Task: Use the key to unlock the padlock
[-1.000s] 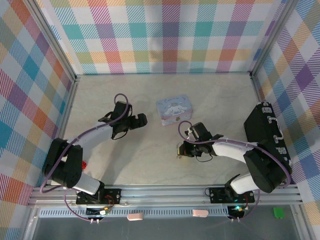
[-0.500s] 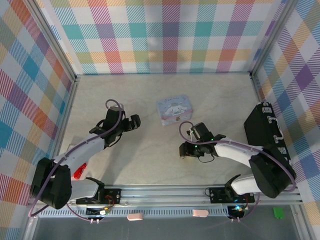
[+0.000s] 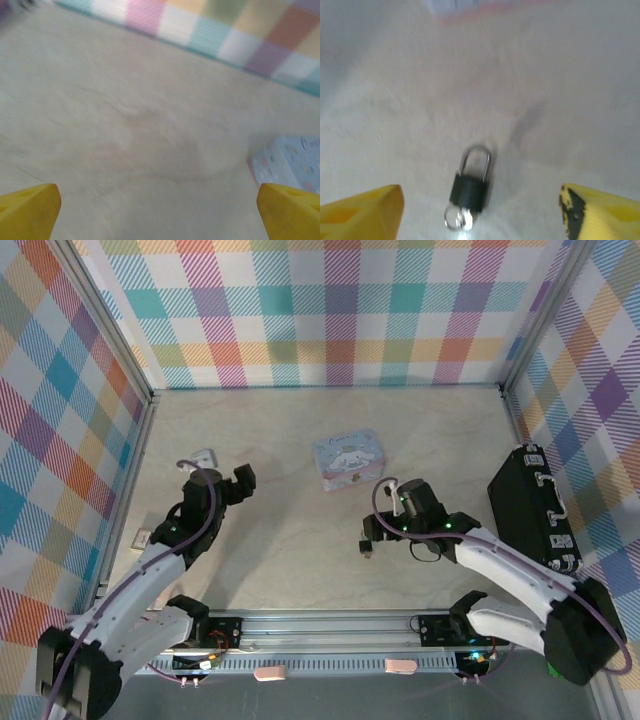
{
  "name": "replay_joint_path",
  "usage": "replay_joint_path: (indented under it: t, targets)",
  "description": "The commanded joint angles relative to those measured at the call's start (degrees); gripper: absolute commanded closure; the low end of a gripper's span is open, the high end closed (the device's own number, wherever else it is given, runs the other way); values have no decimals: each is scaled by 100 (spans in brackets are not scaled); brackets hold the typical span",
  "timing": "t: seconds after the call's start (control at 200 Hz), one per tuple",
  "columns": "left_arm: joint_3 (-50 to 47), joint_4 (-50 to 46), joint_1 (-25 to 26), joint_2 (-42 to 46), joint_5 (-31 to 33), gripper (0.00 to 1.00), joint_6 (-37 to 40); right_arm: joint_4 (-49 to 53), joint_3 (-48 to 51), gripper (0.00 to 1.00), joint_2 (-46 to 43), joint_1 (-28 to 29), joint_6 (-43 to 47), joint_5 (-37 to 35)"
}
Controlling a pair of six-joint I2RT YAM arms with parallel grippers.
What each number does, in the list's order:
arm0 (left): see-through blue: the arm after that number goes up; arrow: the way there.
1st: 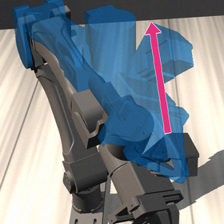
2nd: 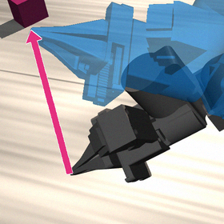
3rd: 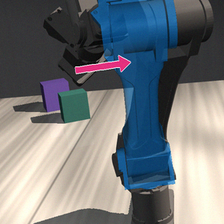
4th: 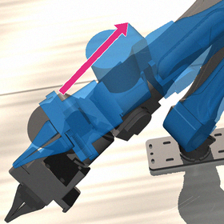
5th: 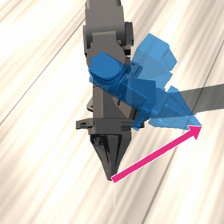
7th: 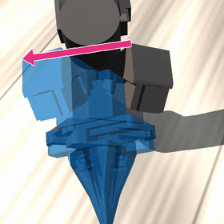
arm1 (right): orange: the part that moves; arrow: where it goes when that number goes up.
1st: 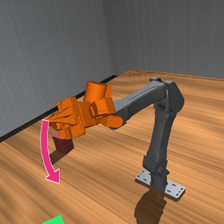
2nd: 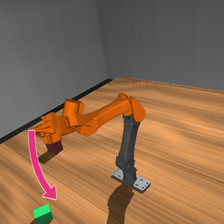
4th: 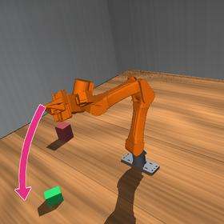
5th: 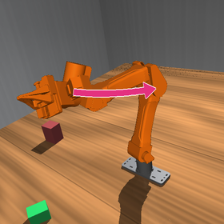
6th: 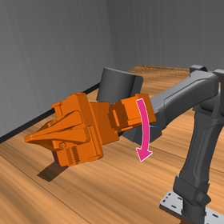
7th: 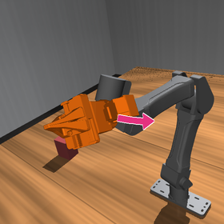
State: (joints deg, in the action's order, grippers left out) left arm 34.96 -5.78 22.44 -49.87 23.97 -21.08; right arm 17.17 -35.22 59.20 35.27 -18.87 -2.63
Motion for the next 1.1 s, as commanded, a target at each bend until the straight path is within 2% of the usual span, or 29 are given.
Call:
replay_joint_path:
  t: [0.0,0.125,0.19,0.28,0.355,0.425,0.525,0.575,0.64,0.78,0.86,0.95,1.01,1.06,1.095]
  targets:
    - [-173,91,-20,240,1527,0,309,-1227,-96,2,-372,-31,973,-1234]
    - [37,-53,-21,114,1947,0,552,-2663,129,1,-119,-152,1950,-2359]
    - [131,66,-20,-52,2216,0,571,-2739,-71,1,153,-336,2190,-2477]
    - [191,530,-29,-449,2195,0,952,-2712,-272,1,498,-611,2222,-2651]
    - [126,1321,-37,-1138,2517,0,1674,-2789,-237,1,678,-919,2136,-2633]
    - [452,921,-102,-1878,2708,0,1581,-2993,-45,1,788,-1247,1985,-2645]
    - [489,978,-132,-2443,2399,0,1514,-3221,238,1,871,-1672,1958,-2488]
    - [133,1690,-158,-2546,2300,0,1713,-3413,389,1,910,-1807,2033,-2401]
    - [-343,2964,-250,-2752,1854,0,2246,-3734,567,1,1021,-1967,2052,-2282]
    - [-340,3497,-562,-3326,1439,0,2332,-4431,883,1,1514,-2305,1940,-1969]
    - [-657,4451,-751,-3588,1259,0,2507,-4692,976,1,1786,-2436,1907,-1927]
    - [-1016,5271,-1094,-3817,468,0,2385,-5068,1094,1,1805,-2599,2015,-1662]
    - [-1001,5045,-1204,-3743,204,0,2286,-5506,1225,1,1829,-2752,2067,-1477]
    - [-1159,5400,-1245,-3771,-20,0,2339,-5850,1321,1,1881,-2884,2089,-1223]
    - [-1248,5468,-1294,-3726,-191,0,2315,-5736,1270,1,1892,-2992,2001,-944]
